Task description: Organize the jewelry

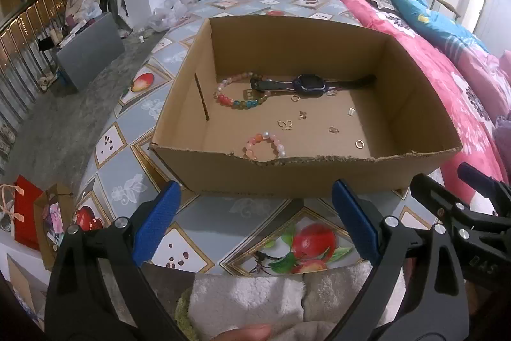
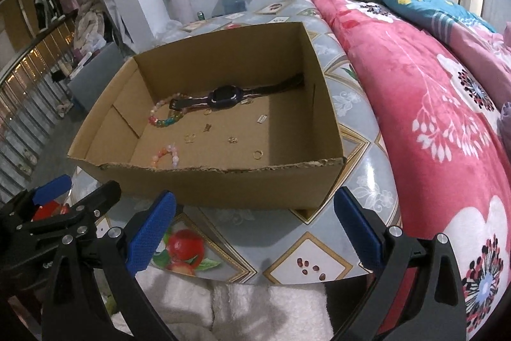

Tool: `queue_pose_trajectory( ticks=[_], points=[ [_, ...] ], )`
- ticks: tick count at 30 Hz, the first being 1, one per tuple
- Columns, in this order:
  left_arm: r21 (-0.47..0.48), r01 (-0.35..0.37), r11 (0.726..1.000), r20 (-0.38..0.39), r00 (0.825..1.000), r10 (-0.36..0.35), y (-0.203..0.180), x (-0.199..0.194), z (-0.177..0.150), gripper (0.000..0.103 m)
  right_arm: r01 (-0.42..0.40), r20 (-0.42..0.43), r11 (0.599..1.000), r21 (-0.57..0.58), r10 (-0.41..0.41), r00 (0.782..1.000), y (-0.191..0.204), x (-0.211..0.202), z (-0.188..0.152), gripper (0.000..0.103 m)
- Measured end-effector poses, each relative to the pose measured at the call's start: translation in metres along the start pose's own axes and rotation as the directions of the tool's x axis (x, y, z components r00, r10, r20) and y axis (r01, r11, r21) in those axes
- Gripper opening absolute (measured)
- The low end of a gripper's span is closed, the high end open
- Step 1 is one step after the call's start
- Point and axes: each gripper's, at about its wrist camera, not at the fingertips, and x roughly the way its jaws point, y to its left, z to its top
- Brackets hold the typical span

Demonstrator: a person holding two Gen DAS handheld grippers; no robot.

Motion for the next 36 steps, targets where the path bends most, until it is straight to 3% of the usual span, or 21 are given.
queue_pose_trajectory(
  ticks=[36],
  points=[
    [0.016, 0.0, 1.0, -0.051, 0.999, 0.001, 0.004, 0.011, -0.001, 0.092, 0.014, -0.055, 1.0, -0.001, -0.014, 0.998, -0.003, 0.012, 0.001, 0.097]
  ],
)
